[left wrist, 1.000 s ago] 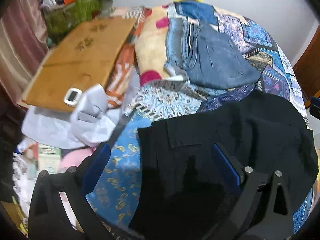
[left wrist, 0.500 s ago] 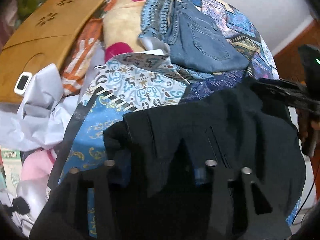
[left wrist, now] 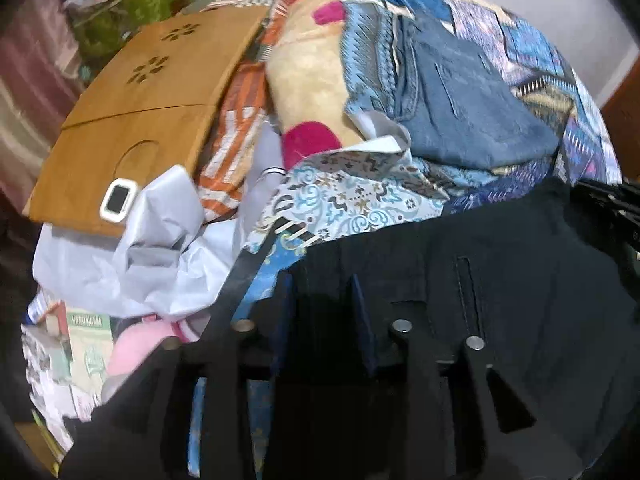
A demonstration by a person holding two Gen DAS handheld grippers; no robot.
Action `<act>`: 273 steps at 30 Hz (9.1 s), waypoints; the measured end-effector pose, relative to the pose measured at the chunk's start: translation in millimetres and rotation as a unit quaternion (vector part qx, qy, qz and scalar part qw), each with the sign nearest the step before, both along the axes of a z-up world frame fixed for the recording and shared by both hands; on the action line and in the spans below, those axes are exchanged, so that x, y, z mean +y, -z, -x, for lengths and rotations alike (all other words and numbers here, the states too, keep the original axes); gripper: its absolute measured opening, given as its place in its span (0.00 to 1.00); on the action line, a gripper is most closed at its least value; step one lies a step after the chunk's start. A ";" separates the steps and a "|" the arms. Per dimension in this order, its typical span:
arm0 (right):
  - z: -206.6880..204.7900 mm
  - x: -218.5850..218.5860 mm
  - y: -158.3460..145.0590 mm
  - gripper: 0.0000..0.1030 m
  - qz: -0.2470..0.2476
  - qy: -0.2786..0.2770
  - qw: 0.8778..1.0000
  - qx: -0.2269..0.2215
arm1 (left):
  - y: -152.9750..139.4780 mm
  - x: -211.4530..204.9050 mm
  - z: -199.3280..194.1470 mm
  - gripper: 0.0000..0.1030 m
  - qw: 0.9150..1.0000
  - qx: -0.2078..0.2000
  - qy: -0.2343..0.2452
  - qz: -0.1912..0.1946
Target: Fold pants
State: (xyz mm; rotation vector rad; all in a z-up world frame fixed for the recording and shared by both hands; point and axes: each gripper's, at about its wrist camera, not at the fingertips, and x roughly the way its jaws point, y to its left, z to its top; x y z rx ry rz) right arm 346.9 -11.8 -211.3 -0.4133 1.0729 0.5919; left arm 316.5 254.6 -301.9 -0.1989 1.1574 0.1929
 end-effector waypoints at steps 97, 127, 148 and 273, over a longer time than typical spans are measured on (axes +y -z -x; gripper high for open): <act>173.1 -427.8 27.5 0.26 -0.238 0.455 0.858 0.018 | -54.6 -325.8 -21.4 0.92 0.958 -0.045 0.258 -0.113; 148.1 -332.0 -176.8 0.08 -0.271 0.307 0.896 -0.172 | -116.9 -239.1 37.6 0.93 0.978 -0.113 0.175 -0.003; 134.1 -96.1 -80.3 0.08 -0.205 0.085 0.975 0.008 | -105.7 -149.3 99.7 0.93 0.990 -0.100 0.100 0.018; 150.3 -99.3 -25.4 0.70 -0.136 0.055 0.989 0.011 | 13.7 -19.3 106.3 0.31 0.946 -0.029 -0.148 0.285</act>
